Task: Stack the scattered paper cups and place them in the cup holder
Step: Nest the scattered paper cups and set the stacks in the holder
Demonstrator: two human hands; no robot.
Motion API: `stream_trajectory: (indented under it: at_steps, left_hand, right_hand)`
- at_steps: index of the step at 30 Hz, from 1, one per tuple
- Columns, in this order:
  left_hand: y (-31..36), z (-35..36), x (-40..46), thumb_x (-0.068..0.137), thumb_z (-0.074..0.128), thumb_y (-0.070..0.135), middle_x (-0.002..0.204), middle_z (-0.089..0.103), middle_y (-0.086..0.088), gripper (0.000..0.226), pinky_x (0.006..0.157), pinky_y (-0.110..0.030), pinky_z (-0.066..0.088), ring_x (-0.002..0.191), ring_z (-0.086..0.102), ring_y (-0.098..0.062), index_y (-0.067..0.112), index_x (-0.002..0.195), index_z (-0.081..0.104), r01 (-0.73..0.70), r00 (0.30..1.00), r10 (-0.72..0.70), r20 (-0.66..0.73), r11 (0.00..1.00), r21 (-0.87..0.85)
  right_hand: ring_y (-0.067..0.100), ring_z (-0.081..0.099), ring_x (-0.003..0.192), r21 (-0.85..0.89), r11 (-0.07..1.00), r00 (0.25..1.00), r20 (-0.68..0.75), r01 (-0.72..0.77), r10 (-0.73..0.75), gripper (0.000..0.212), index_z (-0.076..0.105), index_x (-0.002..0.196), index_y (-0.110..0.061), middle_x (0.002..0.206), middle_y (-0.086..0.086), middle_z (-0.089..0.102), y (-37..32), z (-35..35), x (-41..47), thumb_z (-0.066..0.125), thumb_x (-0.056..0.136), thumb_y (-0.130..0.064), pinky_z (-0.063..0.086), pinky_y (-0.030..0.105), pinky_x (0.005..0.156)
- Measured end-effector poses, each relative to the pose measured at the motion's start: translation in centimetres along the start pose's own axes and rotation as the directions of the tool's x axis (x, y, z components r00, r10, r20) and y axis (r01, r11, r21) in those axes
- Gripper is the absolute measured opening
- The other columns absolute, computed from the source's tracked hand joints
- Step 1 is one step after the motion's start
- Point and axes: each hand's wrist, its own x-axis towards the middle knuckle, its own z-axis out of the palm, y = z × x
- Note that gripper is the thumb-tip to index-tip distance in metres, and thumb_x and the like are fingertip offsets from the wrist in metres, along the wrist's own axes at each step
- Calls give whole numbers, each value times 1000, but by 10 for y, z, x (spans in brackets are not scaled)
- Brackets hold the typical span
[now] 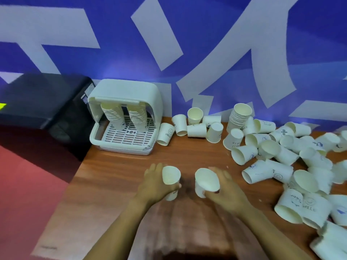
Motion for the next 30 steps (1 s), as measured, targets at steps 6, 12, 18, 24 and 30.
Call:
stream_trajectory:
  at_steps: [6, 12, 18, 24, 30]
  left_hand:
    - [-81, -79, 9, 68, 76, 23, 115, 41, 0, 58, 85, -26, 36, 108, 43, -20, 20, 117, 45, -14, 999, 16, 50, 999, -38]
    - [-139, -151, 19, 69, 77, 18, 116, 36, 3, 61, 83, -21, 37, 105, 45, -13, 25, 119, 43, -42, 996, 48, 71, 996, -83]
    - [-157, -206, 49, 66, 80, 36, 117, 38, 10, 68, 91, -23, 37, 111, 43, -9, 33, 125, 46, -88, 995, 91, 30, 991, -96]
    - [-158, -220, 89, 71, 76, 34, 132, 35, 7, 78, 98, -29, 37, 124, 36, -16, 30, 138, 37, -88, 992, 78, -101, 991, -98]
    - [-157, -219, 131, 75, 67, 23, 134, 30, 4, 78, 93, -37, 44, 118, 35, -22, 32, 143, 30, -78, 980, 79, -180, 997, 12]
  right_hand:
    - [5, 49, 110, 12, 999, 999, 5, -39, 38, 70, 40, 123, -40, 121, -18, 47, -93, 58, 33, 69, 62, -58, 48, 33, 90]
    - [4, 52, 97, 44, 995, 996, 5, -85, 84, 51, 43, 107, -35, 108, -16, 49, -175, 117, 67, 73, 69, -51, 48, 32, 82]
    - [2, 55, 93, 78, 992, 994, -40, -101, 105, 45, 47, 103, -36, 103, -17, 53, -218, 136, 99, 62, 72, -64, 48, 32, 81]
    - [10, 52, 111, 9, 999, 998, -46, -31, 32, 55, 43, 129, -29, 124, -13, 51, -242, 133, 141, 62, 83, -51, 44, 32, 92]
    - [13, 41, 127, 0, 1000, 992, -123, -8, 8, 71, 28, 143, -26, 141, -9, 39, -266, 145, 195, 63, 83, -40, 37, 29, 97]
